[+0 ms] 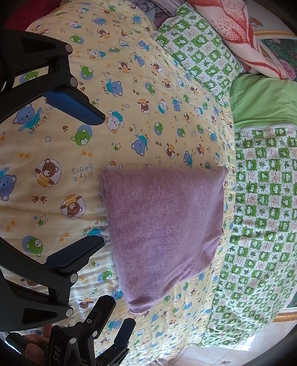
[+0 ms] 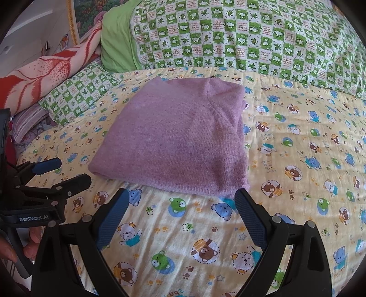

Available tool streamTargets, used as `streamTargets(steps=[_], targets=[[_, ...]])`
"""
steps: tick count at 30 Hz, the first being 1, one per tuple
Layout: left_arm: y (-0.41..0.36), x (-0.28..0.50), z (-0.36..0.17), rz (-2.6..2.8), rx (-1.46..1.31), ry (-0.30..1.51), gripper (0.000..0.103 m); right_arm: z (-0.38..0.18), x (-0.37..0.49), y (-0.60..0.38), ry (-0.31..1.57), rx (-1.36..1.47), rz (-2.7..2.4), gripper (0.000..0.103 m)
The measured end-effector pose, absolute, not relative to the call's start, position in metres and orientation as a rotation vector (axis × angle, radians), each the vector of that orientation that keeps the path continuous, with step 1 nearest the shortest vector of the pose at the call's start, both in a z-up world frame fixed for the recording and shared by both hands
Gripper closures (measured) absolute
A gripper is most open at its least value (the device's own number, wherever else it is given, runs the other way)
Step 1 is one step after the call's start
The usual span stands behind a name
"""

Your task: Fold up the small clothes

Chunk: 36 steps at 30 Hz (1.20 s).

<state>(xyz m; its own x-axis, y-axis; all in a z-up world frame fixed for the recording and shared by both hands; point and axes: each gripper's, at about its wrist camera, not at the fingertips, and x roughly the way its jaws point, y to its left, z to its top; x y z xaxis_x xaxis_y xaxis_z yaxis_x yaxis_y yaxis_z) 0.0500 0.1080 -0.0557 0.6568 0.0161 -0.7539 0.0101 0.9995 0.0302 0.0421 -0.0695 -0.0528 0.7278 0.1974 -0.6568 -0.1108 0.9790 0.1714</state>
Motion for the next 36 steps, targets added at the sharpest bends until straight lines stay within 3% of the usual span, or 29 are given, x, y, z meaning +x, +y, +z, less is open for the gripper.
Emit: streamTargets(steps=[36], targets=[[0.103, 0.052, -0.042, 0.016, 0.005, 0.844, 0.006, -0.037, 0.050, -0.071, 0.703, 0.134, 0.156, 0.010]])
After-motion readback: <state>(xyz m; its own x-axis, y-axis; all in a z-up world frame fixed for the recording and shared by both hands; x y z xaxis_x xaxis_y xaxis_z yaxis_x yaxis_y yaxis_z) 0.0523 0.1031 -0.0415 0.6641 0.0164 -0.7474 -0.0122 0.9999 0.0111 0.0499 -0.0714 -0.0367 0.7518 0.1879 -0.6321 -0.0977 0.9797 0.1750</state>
